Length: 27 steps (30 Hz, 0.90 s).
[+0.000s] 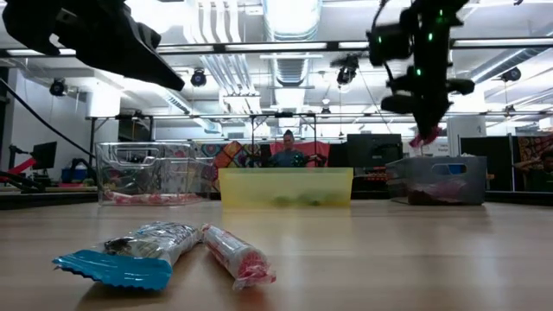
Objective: Sort candy
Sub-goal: Put the red candy into the black bin
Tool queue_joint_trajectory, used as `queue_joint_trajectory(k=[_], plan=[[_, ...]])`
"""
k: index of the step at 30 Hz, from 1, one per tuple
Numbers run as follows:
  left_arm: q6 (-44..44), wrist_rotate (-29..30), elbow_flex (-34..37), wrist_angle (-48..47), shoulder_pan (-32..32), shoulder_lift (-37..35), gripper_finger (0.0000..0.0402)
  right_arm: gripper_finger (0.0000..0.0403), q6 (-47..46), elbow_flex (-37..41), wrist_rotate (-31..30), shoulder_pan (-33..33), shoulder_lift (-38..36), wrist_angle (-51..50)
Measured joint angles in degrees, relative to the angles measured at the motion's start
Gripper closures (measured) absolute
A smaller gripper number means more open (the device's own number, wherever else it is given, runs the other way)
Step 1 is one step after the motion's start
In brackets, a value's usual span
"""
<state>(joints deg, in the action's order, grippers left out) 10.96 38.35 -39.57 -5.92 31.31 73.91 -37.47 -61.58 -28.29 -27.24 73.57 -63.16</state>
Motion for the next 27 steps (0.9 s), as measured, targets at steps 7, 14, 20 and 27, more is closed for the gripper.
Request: queue_joint_trajectory(k=[7, 14, 20, 27], plan=[[-0.2, 0.0, 0.0, -0.1, 0.0, 0.0, 0.0402, 0.0375, 5.7, 6.3, 1.1, -8.7, 1.2, 12.7], [-0.2, 0.0, 0.0, -0.1, -0.1, 0.0, 0.0402, 0.0375, 10.1, 7.7, 4.6, -11.3, 3.7, 20.5], [-0.2, 0.1, 0.0, -0.1, -0.1, 0.0, 0.0402, 0.0374, 11.0, 7.7, 4.5, -11.3, 6.2, 22.2], [-0.2, 0.1, 0.0, -0.1, -0.1, 0.0, 0.0402, 0.0371, 11.1, 7.7, 4.5, -11.3, 7.6, 22.4]])
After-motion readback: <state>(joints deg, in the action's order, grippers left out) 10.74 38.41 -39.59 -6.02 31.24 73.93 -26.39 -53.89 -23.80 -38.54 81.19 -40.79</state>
